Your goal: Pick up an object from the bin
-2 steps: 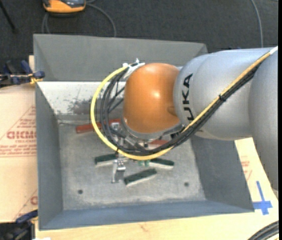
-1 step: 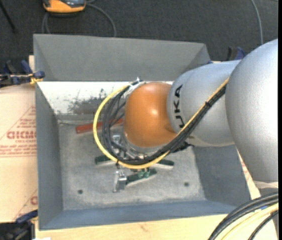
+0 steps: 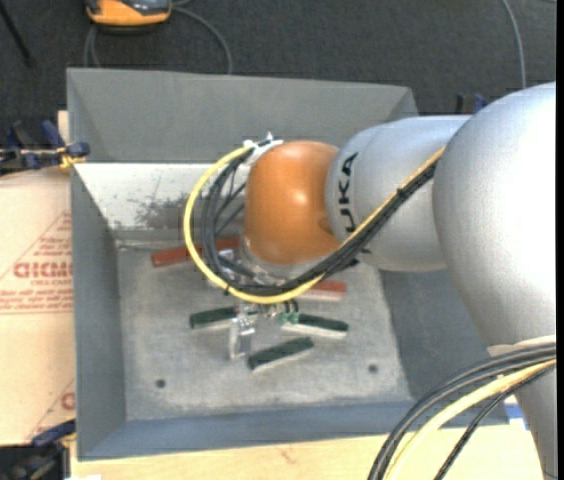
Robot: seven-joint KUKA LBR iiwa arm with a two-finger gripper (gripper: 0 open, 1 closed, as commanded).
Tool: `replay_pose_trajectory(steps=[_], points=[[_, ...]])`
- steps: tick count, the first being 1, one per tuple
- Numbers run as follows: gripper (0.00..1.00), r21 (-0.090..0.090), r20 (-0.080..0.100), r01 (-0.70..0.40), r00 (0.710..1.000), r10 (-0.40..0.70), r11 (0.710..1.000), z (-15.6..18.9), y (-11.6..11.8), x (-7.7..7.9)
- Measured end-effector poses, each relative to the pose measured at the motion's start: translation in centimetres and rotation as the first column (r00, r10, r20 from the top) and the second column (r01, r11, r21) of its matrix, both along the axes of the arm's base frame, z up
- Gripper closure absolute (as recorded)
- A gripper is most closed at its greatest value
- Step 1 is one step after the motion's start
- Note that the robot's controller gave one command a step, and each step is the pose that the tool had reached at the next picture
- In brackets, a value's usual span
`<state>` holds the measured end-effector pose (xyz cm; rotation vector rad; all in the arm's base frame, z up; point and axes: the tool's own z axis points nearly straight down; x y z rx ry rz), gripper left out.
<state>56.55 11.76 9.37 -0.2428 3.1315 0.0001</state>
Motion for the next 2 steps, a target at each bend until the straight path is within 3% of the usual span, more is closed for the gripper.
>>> replay_pose_trajectory(steps=[1,2], points=[[1.0,-0.001,0.013,-0.13,0.991,0.13,0.992,-1.73,0.53,-0.22],[1.0,-0.001,0.013,-0.128,0.992,0.128,0.992,-1.72,0.53,-0.21]])
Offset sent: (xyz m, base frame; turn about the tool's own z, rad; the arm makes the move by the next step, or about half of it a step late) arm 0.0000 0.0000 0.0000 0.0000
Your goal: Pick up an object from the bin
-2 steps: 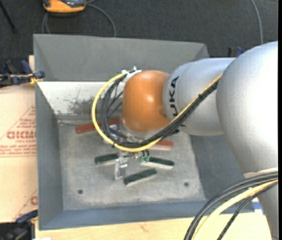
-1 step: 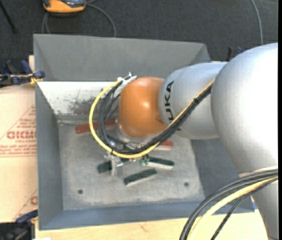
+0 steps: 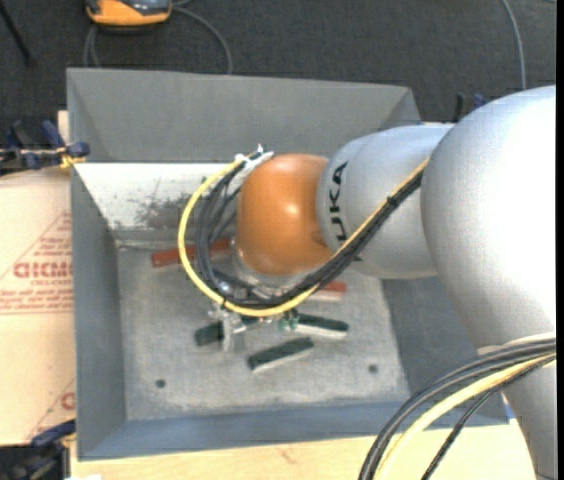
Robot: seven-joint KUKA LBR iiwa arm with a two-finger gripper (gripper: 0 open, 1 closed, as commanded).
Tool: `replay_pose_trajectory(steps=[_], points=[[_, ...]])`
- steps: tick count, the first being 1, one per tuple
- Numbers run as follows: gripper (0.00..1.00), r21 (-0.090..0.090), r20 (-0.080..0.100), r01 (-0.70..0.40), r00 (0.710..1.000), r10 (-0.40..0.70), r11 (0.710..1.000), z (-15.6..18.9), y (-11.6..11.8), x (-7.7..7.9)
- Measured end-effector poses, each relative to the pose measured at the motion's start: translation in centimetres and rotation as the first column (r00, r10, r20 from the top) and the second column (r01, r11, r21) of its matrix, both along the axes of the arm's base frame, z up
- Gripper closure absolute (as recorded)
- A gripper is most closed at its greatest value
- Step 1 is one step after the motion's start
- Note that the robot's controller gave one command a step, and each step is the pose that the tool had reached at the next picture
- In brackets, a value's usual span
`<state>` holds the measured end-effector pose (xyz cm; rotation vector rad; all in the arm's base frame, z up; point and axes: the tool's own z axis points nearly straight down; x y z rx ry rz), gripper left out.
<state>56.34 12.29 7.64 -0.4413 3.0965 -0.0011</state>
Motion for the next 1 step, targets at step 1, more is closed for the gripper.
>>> replay_pose_trajectory(steps=[1], points=[[1.0,0.001,-0.004,-0.037,0.999,0.037,0.999,16.53,1.03,-0.49]])
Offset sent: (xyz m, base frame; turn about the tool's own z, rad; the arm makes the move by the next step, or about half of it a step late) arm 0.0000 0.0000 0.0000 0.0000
